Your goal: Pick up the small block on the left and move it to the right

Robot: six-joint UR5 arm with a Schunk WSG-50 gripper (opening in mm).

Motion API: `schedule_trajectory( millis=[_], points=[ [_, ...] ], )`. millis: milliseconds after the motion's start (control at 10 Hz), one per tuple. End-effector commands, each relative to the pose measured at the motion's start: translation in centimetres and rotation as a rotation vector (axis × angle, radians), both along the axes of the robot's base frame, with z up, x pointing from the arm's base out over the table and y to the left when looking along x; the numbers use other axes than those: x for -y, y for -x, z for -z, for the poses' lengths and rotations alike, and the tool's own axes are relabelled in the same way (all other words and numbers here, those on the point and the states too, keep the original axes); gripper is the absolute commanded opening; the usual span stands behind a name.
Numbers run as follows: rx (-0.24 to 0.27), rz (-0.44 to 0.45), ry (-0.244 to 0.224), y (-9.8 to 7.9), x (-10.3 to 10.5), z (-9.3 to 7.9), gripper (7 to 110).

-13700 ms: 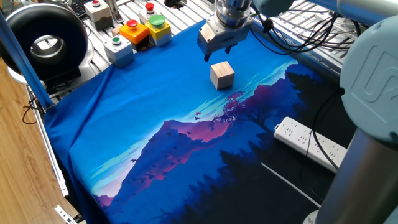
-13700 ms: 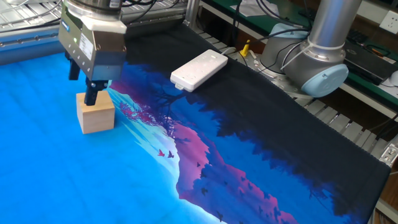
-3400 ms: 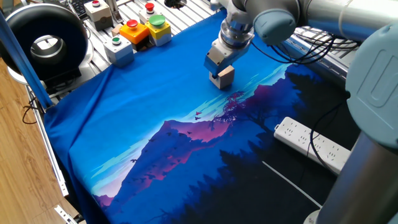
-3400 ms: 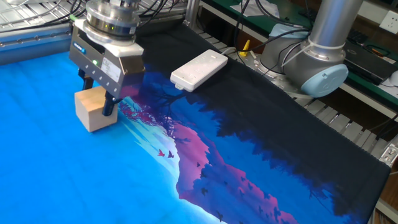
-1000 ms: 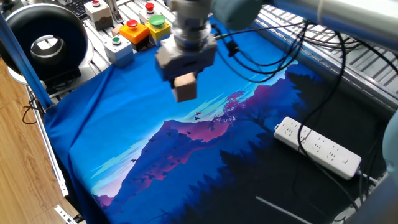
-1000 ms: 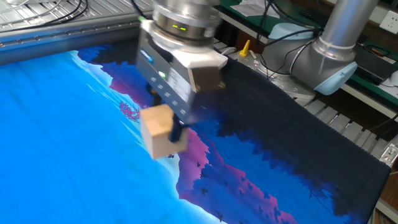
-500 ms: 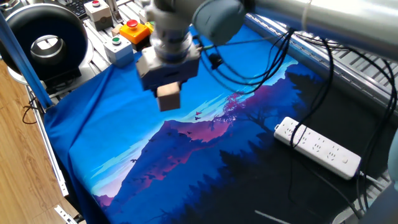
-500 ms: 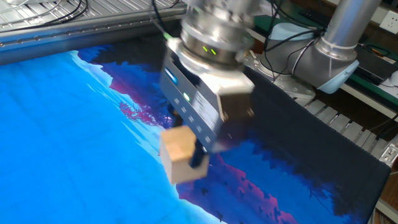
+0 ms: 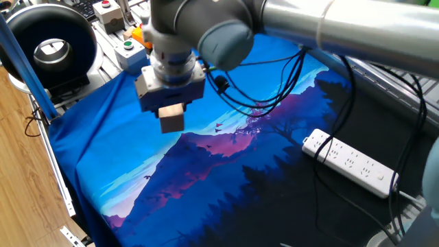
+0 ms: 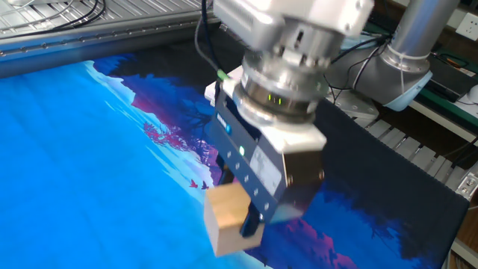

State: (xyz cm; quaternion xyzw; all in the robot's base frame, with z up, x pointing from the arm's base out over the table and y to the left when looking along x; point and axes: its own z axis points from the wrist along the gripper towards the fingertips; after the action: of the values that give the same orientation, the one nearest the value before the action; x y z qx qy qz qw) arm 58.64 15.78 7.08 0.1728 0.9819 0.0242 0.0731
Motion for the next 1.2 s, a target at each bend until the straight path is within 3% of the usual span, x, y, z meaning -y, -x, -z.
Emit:
schedule_trajectory(
  millis=[0, 1100],
  points=[
    [0.028, 0.017, -0.011, -1.2, -0.8, 1.9, 7],
    [0.069, 0.032, -0.004, -3.0, -0.7, 5.5, 7]
  ],
)
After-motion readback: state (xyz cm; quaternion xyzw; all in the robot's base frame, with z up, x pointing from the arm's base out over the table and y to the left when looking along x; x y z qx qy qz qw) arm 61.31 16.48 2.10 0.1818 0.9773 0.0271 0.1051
